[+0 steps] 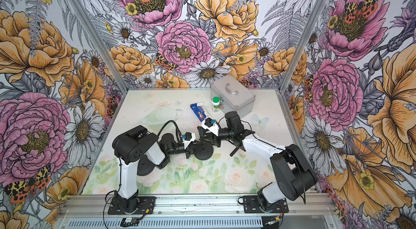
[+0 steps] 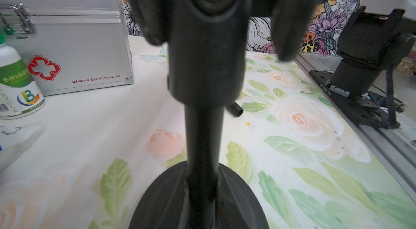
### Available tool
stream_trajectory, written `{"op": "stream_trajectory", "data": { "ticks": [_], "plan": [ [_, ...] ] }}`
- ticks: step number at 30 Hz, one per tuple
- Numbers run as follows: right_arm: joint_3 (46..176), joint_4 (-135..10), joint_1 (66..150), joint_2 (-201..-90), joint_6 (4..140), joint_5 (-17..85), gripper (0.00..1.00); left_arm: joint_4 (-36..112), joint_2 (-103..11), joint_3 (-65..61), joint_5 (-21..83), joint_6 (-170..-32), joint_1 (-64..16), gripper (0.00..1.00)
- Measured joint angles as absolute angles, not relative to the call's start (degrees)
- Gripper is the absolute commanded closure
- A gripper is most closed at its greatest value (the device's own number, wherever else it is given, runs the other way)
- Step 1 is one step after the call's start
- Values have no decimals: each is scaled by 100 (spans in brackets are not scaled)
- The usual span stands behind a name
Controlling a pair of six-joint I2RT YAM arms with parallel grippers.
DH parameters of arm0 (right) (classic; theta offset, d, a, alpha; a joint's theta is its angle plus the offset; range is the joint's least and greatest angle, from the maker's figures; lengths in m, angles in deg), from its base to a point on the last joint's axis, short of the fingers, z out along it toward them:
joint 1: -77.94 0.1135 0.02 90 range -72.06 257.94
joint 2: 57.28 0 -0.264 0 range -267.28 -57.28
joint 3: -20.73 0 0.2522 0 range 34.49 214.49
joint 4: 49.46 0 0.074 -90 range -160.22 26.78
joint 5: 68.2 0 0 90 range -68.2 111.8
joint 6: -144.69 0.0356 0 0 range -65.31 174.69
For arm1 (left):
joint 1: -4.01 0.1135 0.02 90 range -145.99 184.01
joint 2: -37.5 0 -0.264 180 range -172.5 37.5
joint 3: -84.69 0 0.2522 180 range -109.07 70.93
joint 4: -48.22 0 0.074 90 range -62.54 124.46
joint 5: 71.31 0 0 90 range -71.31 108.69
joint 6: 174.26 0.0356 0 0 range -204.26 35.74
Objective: Assemble a microphone stand
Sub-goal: Screw the microphone stand pole into the microphone stand base.
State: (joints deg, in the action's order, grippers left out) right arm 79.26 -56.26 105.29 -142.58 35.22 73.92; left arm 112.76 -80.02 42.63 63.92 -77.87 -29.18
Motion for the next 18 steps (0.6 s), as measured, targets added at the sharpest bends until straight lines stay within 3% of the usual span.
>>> {"op": "stream_trajectory", "data": {
  "ticks": [2, 8, 12, 16, 18],
  "plan": [
    [7933, -5562, 10512, -14293, 3468, 7339, 86, 11250, -8002, 4250, 6388, -7802, -2918, 80],
    [7098, -4212, 10811, -13917, 4292, 6367, 100, 11178, -8000, 4246, 6337, -7800, -2925, 68],
    [6162, -2850, 11642, -13460, 5151, 4212, 100, 11136, -8000, 4246, 6278, -7791, -2953, 65],
    [5861, -2395, 12232, -13349, 5750, 2631, 98, 11090, -8000, 4246, 6252, -7785, -2962, 72],
    [5874, -2424, 12271, -13351, 5817, 2509, 78, 11075, -8000, 4246, 6248, -7783, -2962, 75]
  ]
}}
